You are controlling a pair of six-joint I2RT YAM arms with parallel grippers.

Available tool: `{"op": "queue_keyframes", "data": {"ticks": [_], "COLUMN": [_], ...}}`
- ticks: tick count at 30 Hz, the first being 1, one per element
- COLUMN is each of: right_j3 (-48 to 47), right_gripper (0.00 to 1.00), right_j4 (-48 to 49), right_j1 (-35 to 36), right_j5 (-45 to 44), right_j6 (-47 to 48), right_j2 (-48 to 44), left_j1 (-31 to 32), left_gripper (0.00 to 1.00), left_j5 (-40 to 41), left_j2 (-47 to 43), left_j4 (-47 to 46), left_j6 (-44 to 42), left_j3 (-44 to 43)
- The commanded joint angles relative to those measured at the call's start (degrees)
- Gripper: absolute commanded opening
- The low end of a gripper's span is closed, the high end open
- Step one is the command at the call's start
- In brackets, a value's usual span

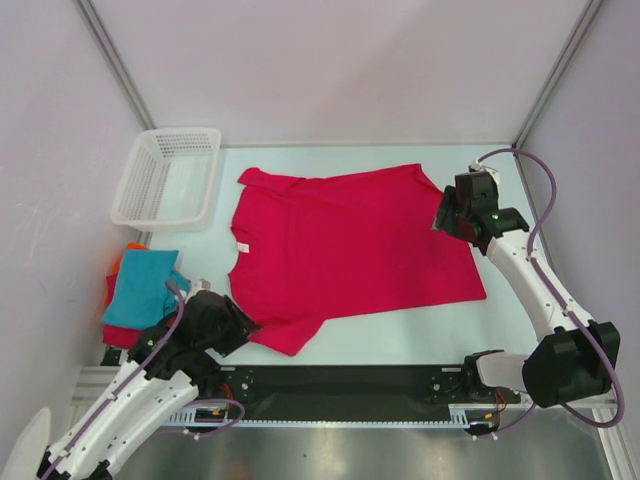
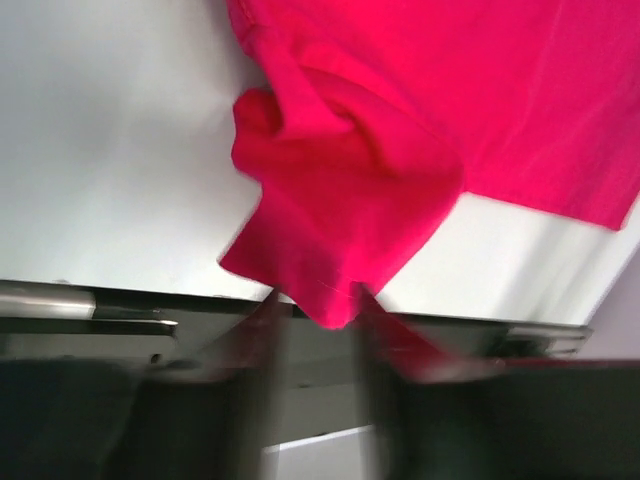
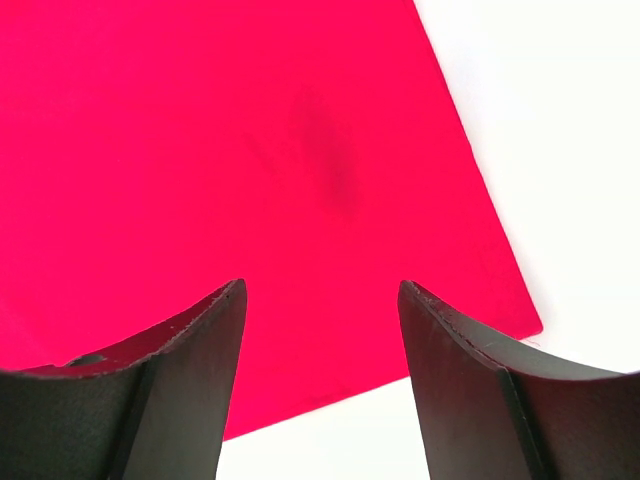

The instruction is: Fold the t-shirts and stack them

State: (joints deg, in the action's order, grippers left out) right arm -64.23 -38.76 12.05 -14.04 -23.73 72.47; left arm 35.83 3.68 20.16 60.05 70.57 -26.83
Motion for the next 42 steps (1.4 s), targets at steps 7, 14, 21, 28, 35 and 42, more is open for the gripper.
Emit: {"op": "queue_keyframes", "data": {"ticks": [7, 14, 21, 28, 35, 42], "right_j3": [-2.6, -2.7, -1.4, -15.9, -47.4, -60.0], "right_gripper": [0.69, 0.70, 0.71, 0.71, 0.71, 0.70], "right_j4": [-0.8, -1.9, 0.6, 5.5, -3.3, -1.3], "right_j1": [0.7, 1.1, 1.2, -1.9, -0.3, -0.4], "right_j5": [-0.5, -0.4, 1.1, 10.8, -2.0, -2.0], "right_j6": [-0.3, -0.7, -0.9, -0.4, 3.4, 3.5], "right_j2": [2.5, 3.6, 6.6, 22.2, 48.2, 63.2], "left_j1": [0.2, 0.2, 0.2, 0.0, -2.5, -6.3], "left_gripper": [0.89, 0.92, 0.94, 1.00, 1.00, 0.99], "left_j5": [1.3, 2.0, 3.9, -0.3, -4.6, -7.4], "left_j2": [0.3, 4.7, 12.3, 31.1, 35.0, 33.0], "left_j4": [2.5, -2.1, -8.6, -18.6, -18.6, -13.6], "left_j6": [-0.9, -3.1, -7.1, -17.1, -23.5, -29.2], "left_j3": [-7.5, -8.1, -10.9, -19.6, -25.8, -25.7]}}
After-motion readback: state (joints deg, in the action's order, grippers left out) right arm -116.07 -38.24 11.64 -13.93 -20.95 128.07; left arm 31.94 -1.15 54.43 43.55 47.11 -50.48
